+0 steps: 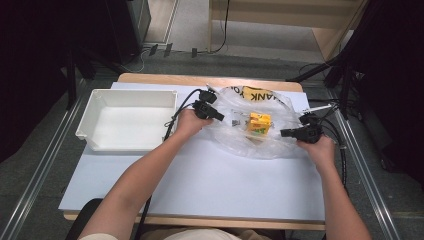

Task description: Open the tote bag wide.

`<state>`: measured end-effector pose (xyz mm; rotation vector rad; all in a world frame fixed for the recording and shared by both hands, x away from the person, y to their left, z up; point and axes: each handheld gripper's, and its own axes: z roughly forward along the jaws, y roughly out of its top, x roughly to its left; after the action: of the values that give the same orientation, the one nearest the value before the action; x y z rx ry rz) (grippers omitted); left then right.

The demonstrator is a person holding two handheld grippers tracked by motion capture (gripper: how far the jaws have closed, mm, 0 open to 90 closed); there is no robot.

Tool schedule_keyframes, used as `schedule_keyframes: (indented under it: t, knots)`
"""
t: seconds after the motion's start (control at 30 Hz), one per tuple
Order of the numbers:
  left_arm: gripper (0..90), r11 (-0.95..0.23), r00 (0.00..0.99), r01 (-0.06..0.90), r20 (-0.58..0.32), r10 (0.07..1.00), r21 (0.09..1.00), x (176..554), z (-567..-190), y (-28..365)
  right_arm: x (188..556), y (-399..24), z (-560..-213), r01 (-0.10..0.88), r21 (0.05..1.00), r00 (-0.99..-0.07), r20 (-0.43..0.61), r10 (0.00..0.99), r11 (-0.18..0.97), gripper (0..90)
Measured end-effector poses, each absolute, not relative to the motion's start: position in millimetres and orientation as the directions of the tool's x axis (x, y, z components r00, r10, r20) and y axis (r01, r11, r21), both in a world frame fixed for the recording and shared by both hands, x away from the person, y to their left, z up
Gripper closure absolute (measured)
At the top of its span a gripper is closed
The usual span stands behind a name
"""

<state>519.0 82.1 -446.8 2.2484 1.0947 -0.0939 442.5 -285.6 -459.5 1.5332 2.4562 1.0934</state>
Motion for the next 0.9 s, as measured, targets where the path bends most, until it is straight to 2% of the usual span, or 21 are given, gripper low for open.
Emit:
schedule_keyframes:
  t: [0.2, 0.4, 0.7, 0.9]
  knots:
    - [89.1, -0.444, 0.632, 0.751, -0.336, 0.699, 0.489, 521.9, -452.1, 86.5, 439.2, -291.4, -465.0, 0.785, 0.575, -0.475, 0.318, 0.821, 0.231, 90.0]
    - [89.3, -0.428, 0.612, 0.766, -0.344, 0.712, 0.48, 523.2, -457.0, 89.3, 433.6, -290.6, -467.8, 0.786, 0.572, -0.457, 0.279, 0.845, 0.235, 90.0]
    - [90.0, -0.416, 0.609, 0.759, -0.318, 0.727, 0.501, 523.7, -457.6, 89.5, 431.8, -296.3, -474.8, 0.8, 0.572, -0.415, 0.306, 0.857, 0.183, 90.0]
    - [90.0, -0.403, 0.586, 0.766, -0.286, 0.758, 0.5, 524.4, -455.8, 90.7, 428.8, -302.6, -474.0, 0.803, 0.574, -0.374, 0.278, 0.885, 0.159, 90.0]
